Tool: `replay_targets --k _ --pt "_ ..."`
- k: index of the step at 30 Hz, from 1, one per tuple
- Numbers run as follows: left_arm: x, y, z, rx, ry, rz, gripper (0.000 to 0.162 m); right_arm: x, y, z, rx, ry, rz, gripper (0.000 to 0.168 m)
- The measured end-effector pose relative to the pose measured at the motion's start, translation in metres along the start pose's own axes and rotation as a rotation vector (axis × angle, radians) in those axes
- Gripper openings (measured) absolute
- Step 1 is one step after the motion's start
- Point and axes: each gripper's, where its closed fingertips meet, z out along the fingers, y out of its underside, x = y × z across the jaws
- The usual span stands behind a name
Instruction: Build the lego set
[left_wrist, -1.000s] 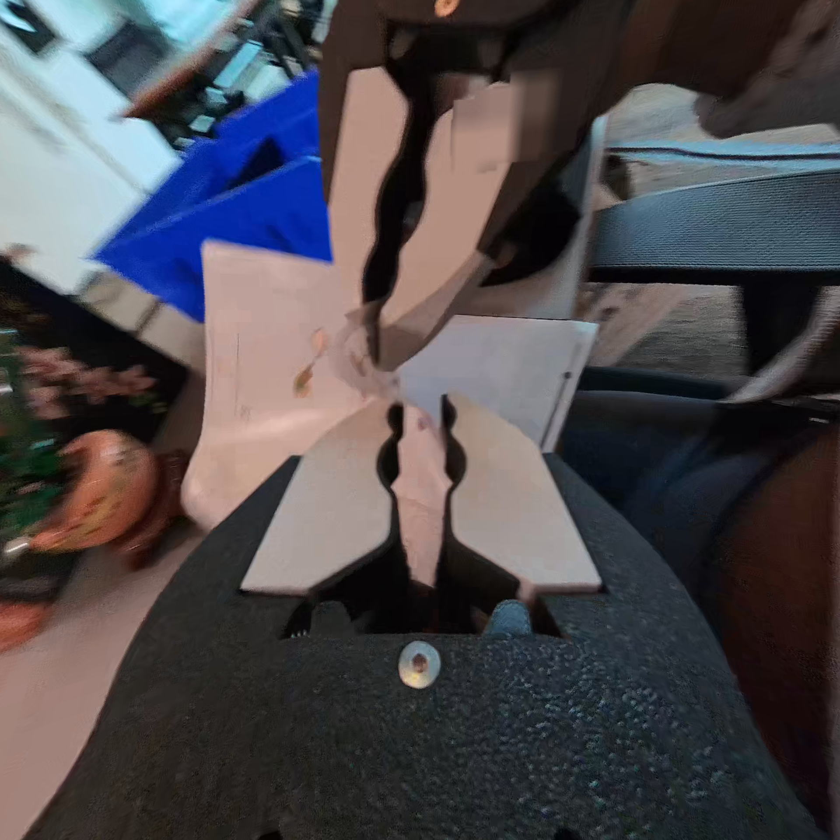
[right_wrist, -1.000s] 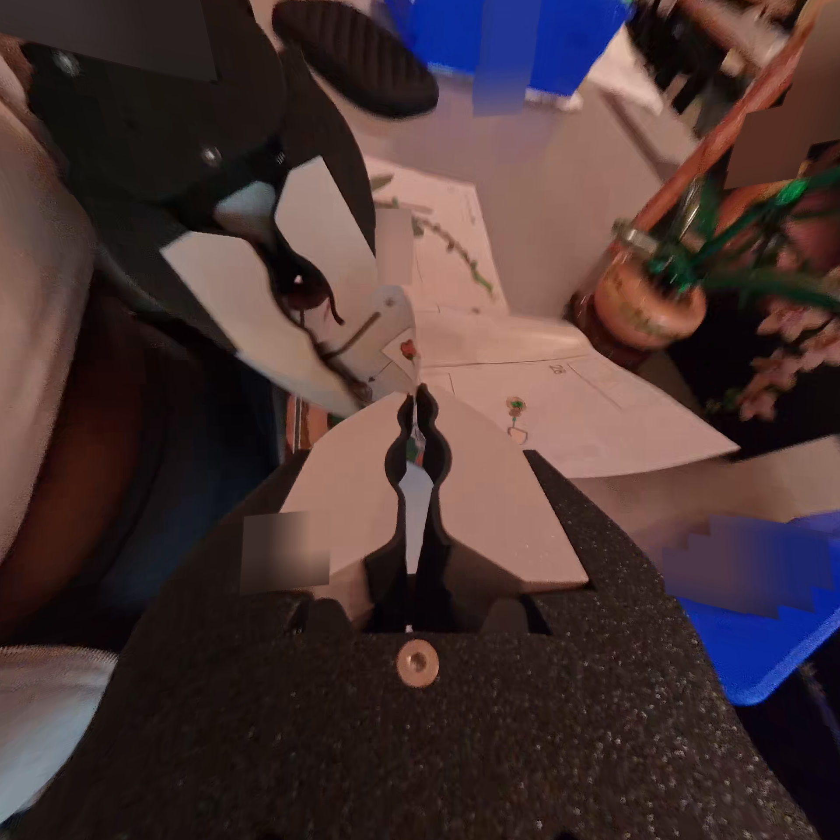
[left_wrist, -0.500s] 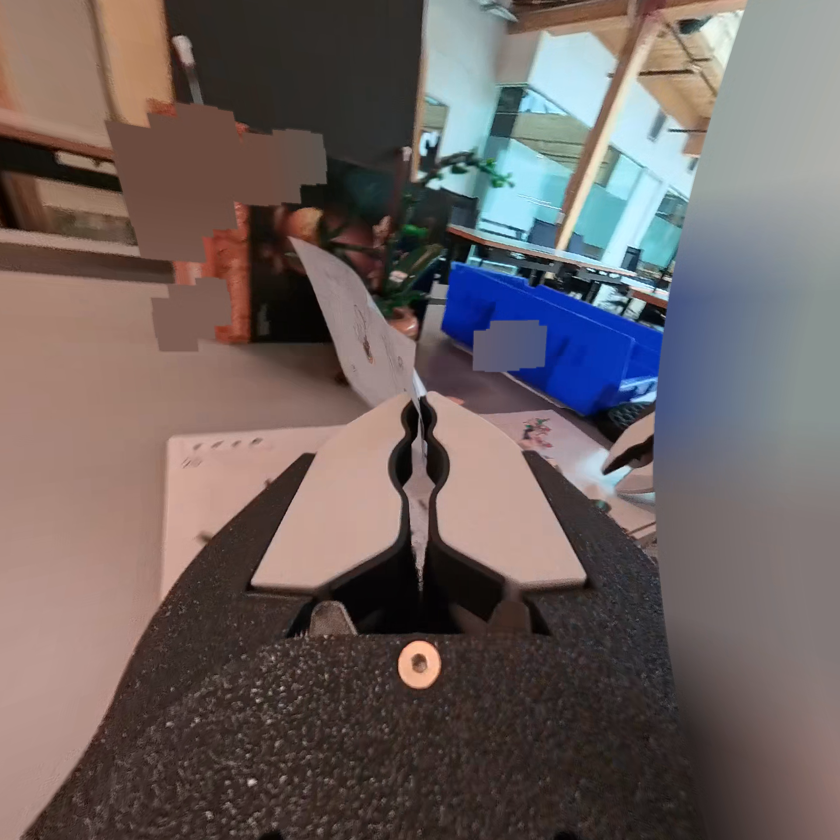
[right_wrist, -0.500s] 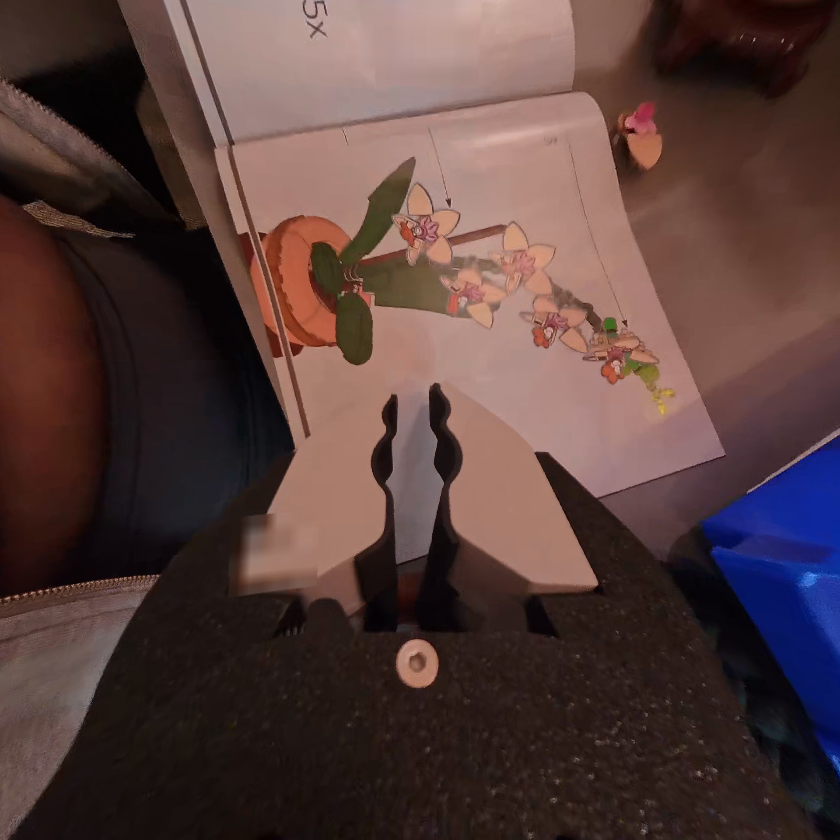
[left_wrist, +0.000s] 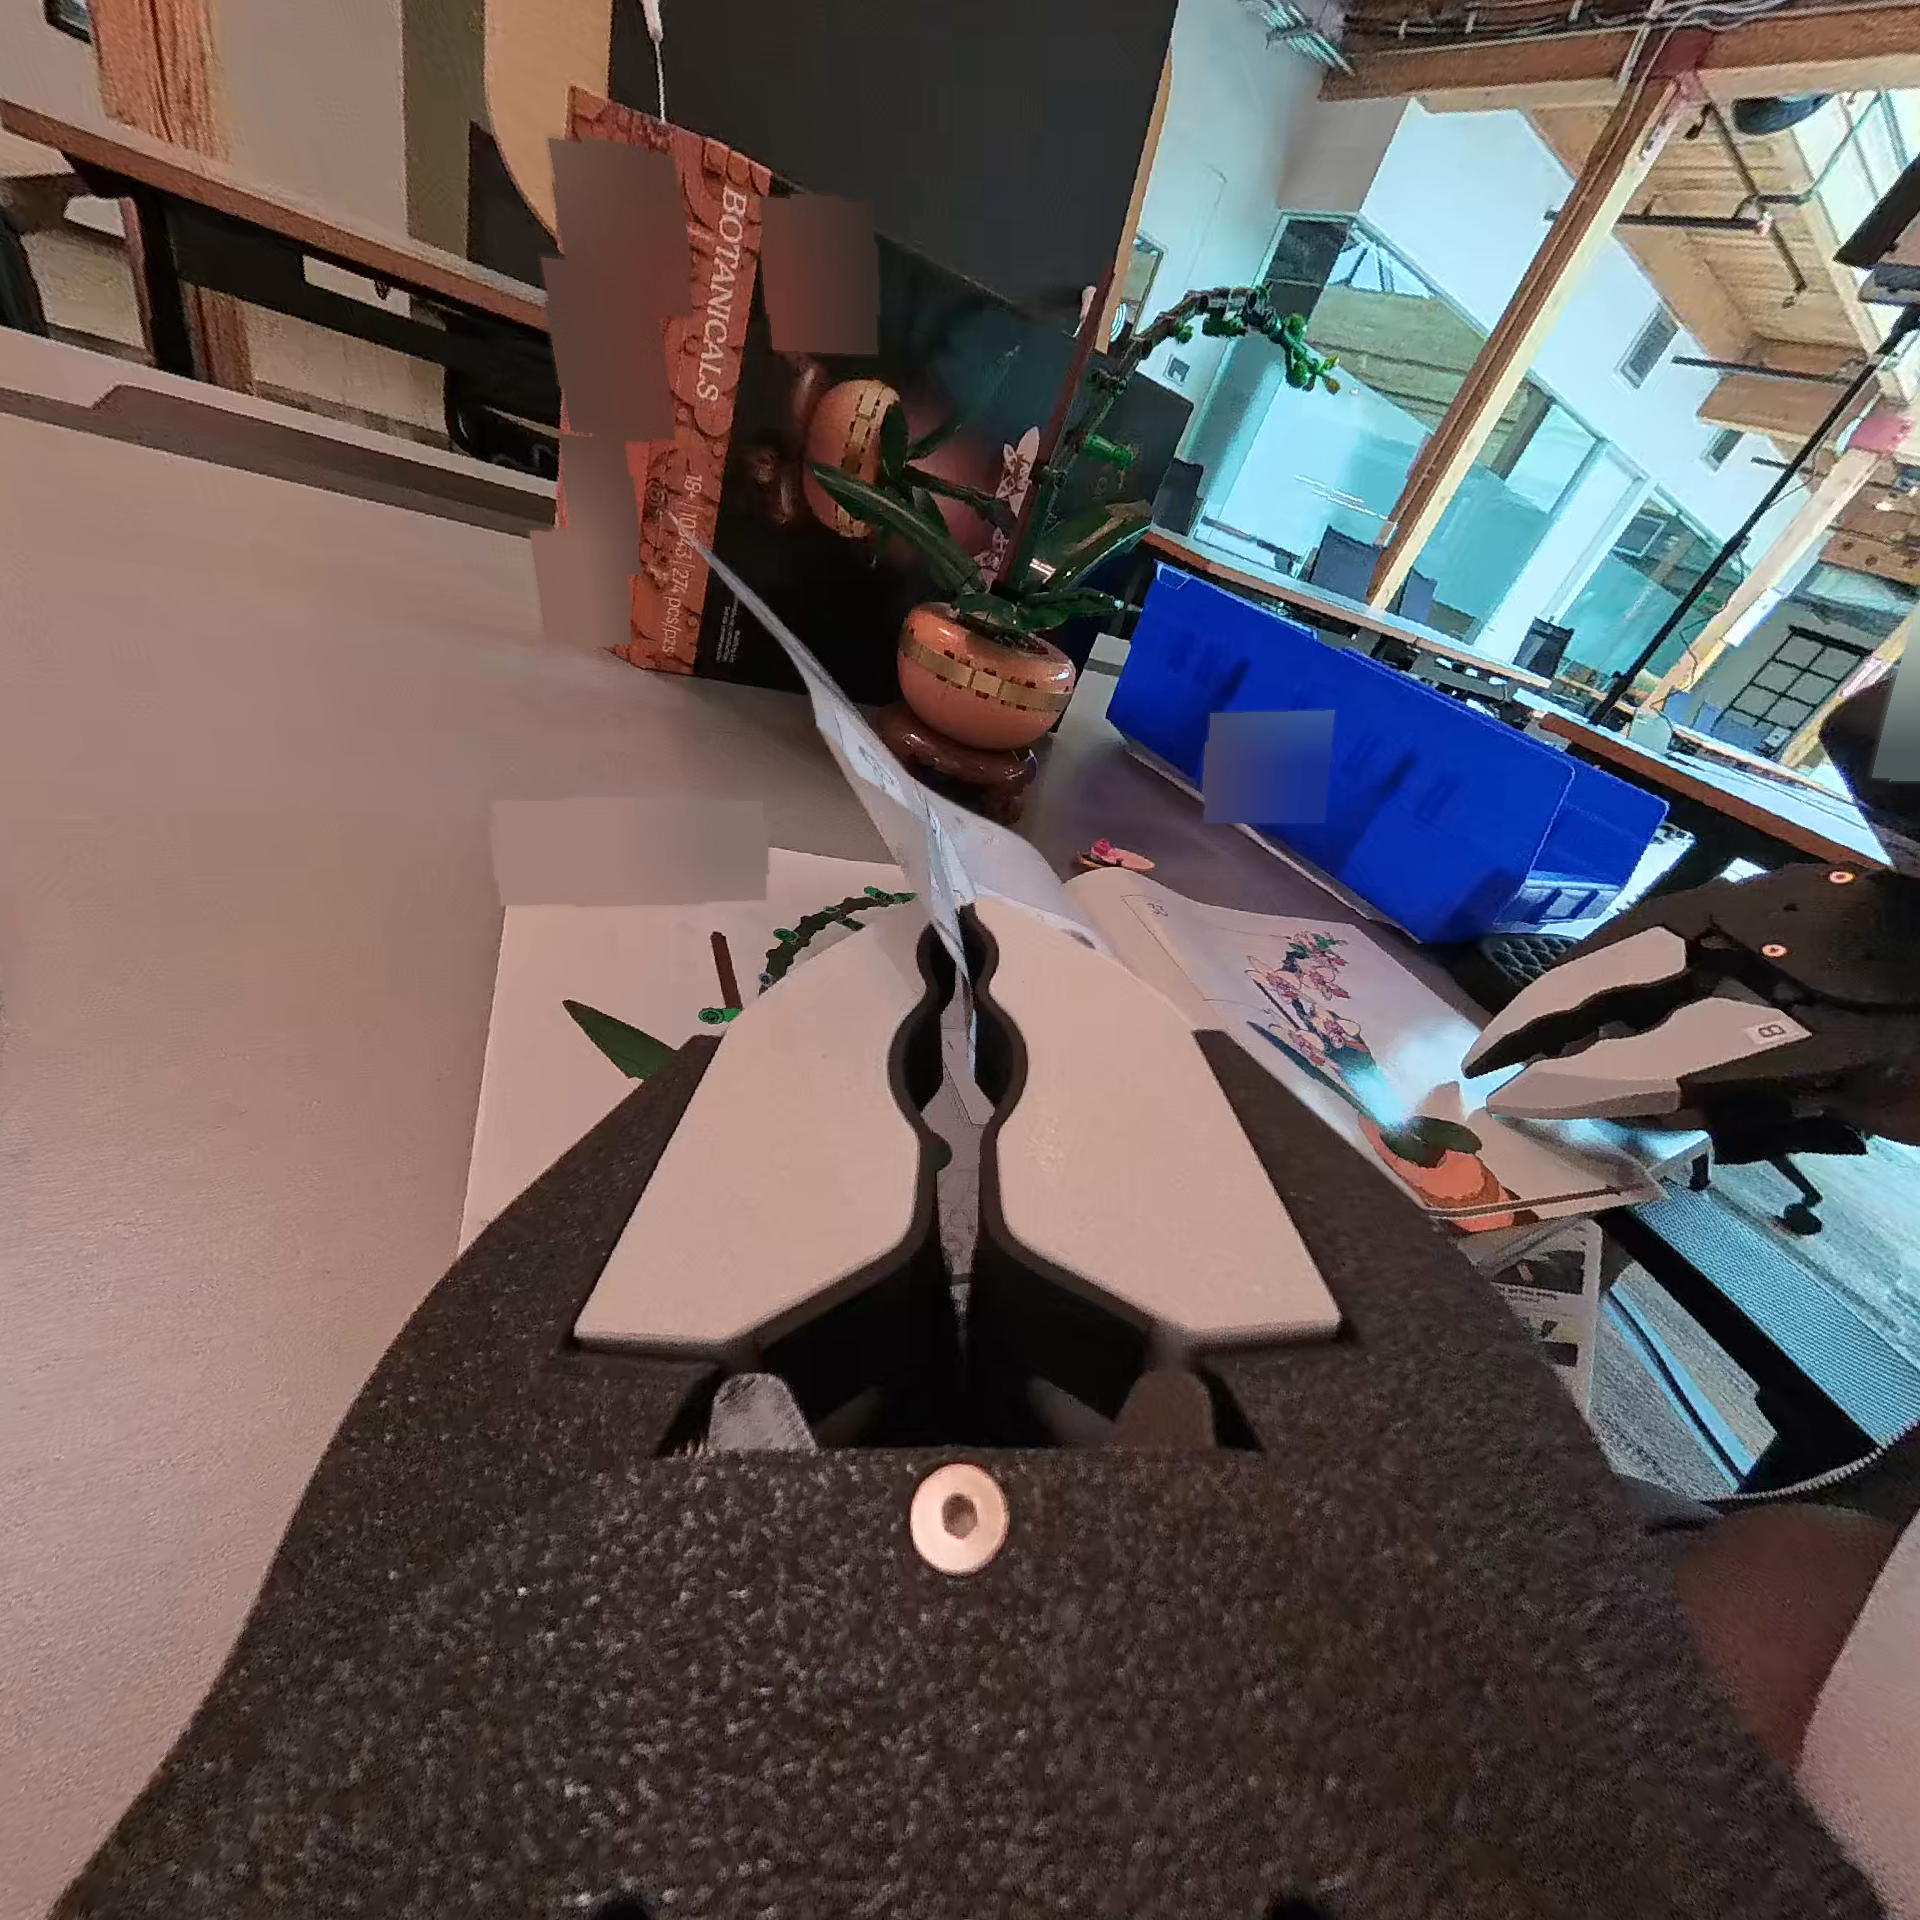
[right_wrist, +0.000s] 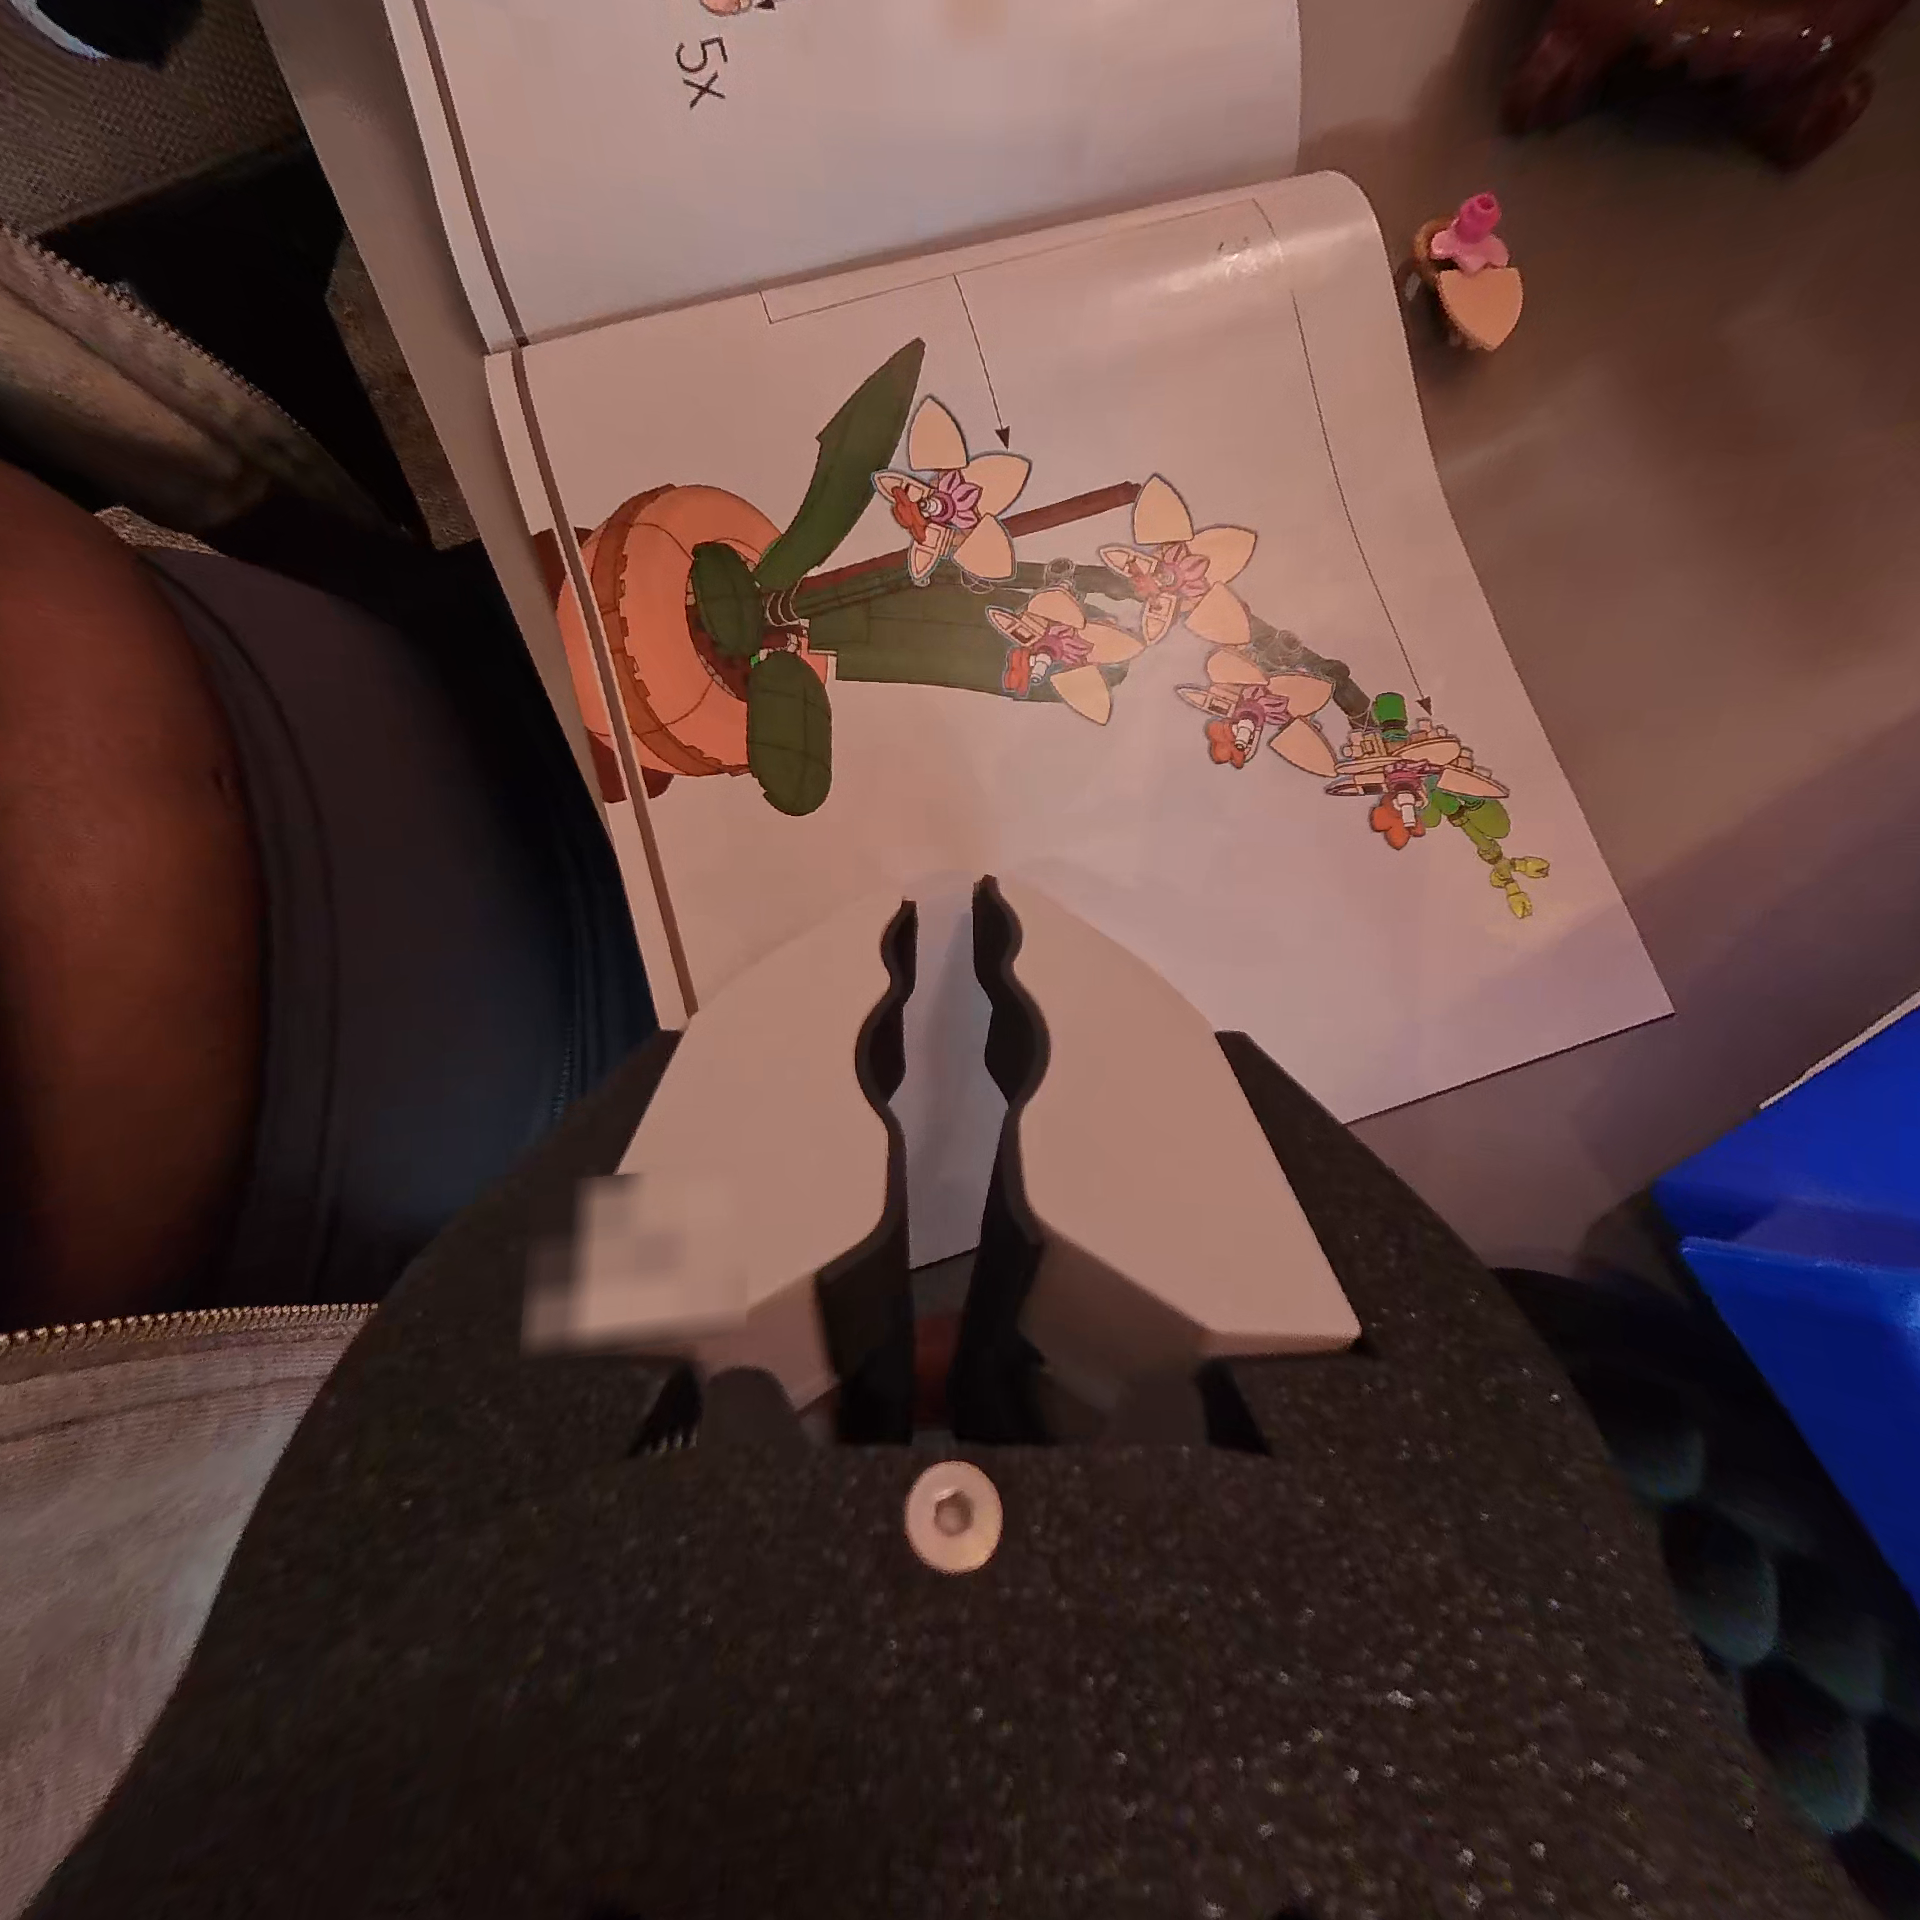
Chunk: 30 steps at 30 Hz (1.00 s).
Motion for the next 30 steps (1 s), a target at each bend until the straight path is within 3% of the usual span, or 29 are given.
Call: replay_targets --k 30 --pt "-0.0006 0.0056 -0.0065 0.048 0.034 0.003 0.0 0.0002 -0.0004 -0.0004 0.028 0.027 -0.012 0.01"
